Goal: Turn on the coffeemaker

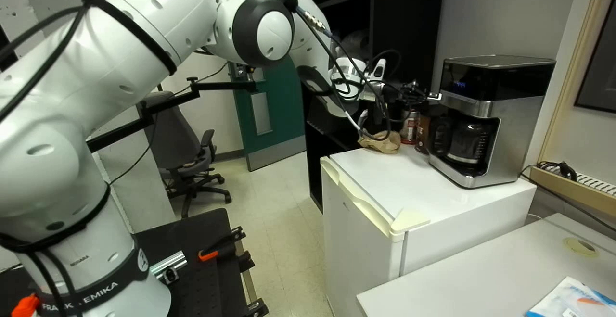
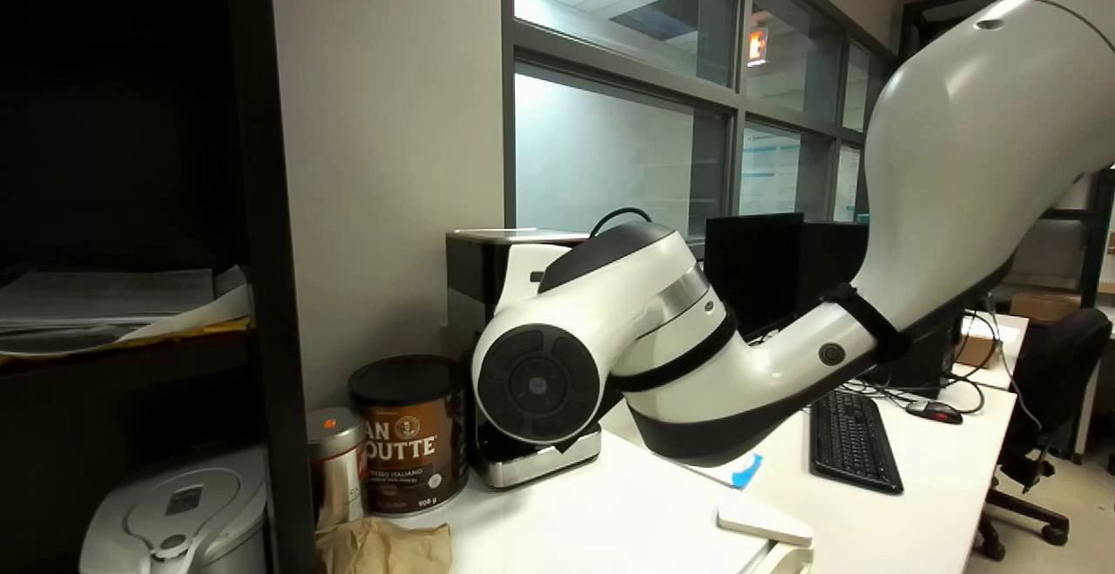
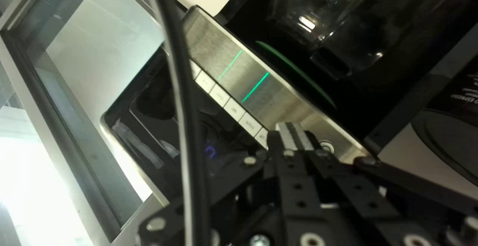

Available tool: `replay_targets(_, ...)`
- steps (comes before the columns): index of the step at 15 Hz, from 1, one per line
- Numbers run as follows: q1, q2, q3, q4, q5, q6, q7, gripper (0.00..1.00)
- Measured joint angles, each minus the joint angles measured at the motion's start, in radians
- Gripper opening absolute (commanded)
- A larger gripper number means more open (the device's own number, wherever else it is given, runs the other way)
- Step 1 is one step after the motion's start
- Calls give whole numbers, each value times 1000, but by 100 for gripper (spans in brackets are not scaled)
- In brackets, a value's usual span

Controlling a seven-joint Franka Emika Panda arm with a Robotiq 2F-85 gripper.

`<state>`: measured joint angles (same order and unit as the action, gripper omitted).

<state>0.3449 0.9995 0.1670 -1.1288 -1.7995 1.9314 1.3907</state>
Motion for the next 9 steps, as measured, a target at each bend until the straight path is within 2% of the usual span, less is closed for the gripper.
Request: replay_targets(9,6,35,-21,54,39,0,-17,0)
